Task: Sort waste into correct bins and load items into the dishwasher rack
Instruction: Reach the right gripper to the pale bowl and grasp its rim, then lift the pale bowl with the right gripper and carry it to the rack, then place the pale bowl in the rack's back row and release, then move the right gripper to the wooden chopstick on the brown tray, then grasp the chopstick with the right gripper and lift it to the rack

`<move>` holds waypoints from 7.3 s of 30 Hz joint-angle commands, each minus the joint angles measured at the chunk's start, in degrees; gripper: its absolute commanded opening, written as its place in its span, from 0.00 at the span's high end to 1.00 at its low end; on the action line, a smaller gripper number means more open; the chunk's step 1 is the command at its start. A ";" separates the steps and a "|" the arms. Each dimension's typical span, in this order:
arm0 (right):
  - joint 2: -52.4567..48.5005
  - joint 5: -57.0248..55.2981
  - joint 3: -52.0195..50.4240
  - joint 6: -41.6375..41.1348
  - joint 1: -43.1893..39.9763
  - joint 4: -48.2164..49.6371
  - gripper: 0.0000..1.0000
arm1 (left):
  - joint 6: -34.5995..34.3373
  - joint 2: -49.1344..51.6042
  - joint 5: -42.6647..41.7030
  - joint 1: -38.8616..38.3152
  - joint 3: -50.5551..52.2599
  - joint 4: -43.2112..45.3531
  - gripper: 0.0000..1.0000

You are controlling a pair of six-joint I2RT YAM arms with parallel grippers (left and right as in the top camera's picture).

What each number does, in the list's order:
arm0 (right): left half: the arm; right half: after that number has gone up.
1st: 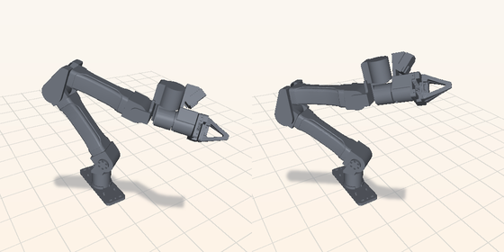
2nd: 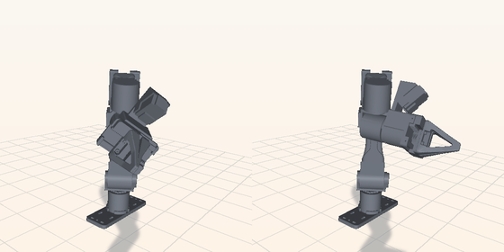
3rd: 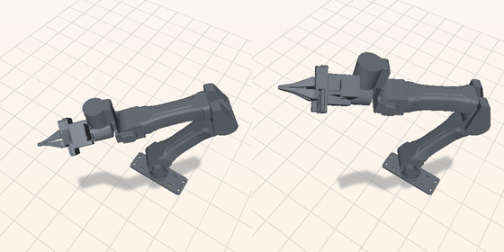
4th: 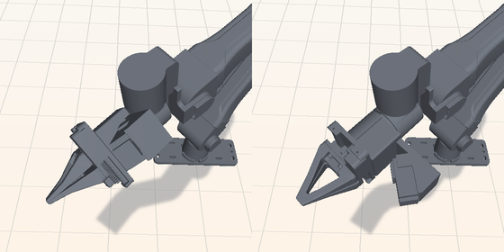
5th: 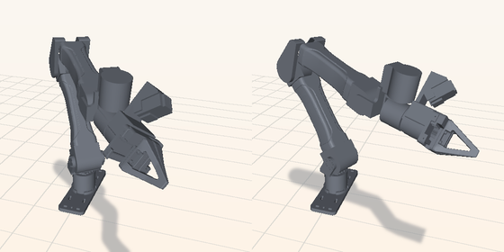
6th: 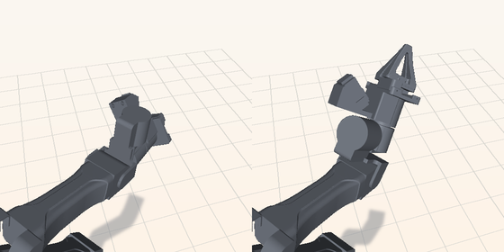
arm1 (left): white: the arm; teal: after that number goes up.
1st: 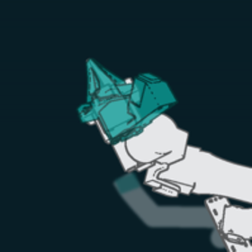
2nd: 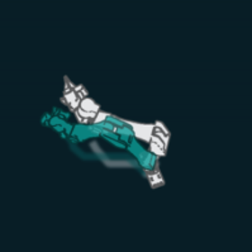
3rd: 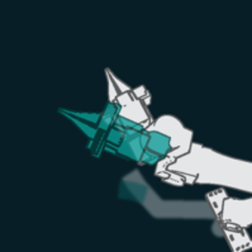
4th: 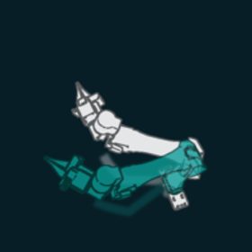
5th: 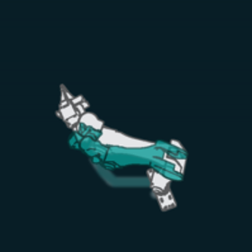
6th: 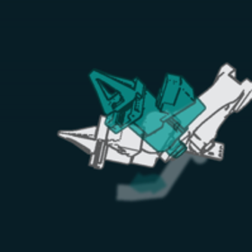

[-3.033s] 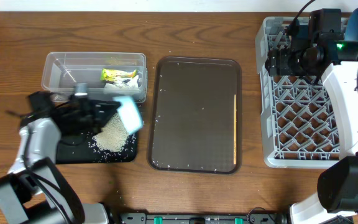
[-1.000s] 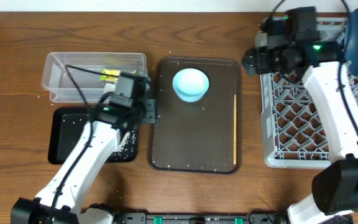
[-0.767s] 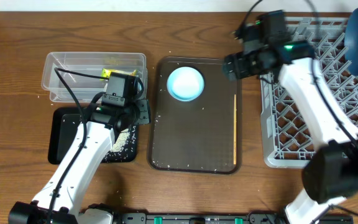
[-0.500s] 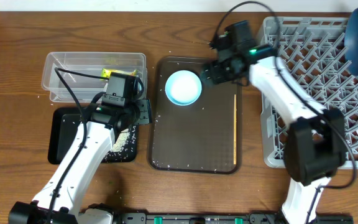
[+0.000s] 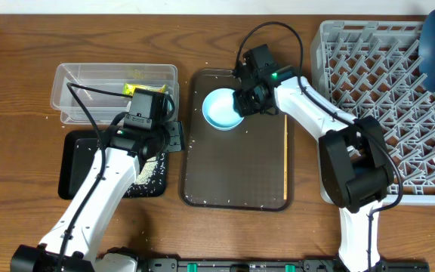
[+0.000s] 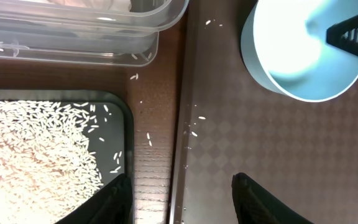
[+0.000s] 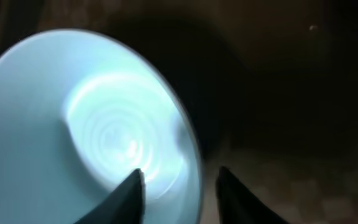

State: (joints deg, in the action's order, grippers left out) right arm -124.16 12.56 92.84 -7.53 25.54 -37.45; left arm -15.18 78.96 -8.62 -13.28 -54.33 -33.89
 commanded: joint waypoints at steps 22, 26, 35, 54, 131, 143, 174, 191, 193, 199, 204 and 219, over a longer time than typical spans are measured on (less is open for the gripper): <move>18.78 -33.00 0.17 6.84 -7.61 1.44 0.99 | 0.09 -0.39 0.31 0.24 -0.76 -0.11 0.45; 21.18 -46.49 0.17 16.13 -10.80 4.66 0.99 | 0.09 -0.39 0.31 0.24 -0.76 -0.13 0.45; 17.92 -70.60 0.15 40.65 -17.00 14.40 0.99 | 0.09 -0.39 0.31 0.24 -0.76 -0.11 0.45; 9.05 -71.17 0.15 48.11 -24.17 24.00 0.99 | 0.09 -0.39 0.28 0.24 -0.76 -0.15 0.45; 12.02 -11.50 -4.57 -10.84 -1.44 -25.46 0.46 | 0.09 -0.35 0.31 0.24 -0.66 0.31 0.44; 11.96 -9.77 -16.92 -12.55 -0.42 -18.05 0.51 | 0.09 -0.35 0.31 0.24 -0.66 0.35 0.44; 11.96 -13.64 -24.61 -16.04 -0.28 -10.88 0.89 | 0.09 -0.33 0.31 0.24 -0.66 0.35 0.44; 13.97 -13.16 -22.77 -13.81 -0.50 -9.57 0.99 | 0.09 0.07 0.31 0.24 -0.66 0.35 0.44; 15.98 -13.18 -21.22 -10.75 -0.74 -9.94 0.99 | 0.09 0.07 0.31 0.24 -0.66 0.35 0.44; 25.07 -13.27 -16.52 -2.91 -3.87 -10.78 0.99 | 0.09 0.07 0.31 0.24 -0.66 0.33 0.44; 31.58 -15.52 -15.93 -0.87 -9.81 -11.43 0.99 | 0.09 0.07 0.28 0.24 -0.66 0.33 0.44; 32.11 -15.74 -16.41 5.73 -25.09 -15.93 0.99 | 0.09 0.09 0.31 0.24 -0.66 0.37 0.44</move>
State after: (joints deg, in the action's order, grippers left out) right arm -91.88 -2.79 76.82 -3.16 1.48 -53.17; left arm -15.18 78.98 -8.62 -13.28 -54.33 -33.45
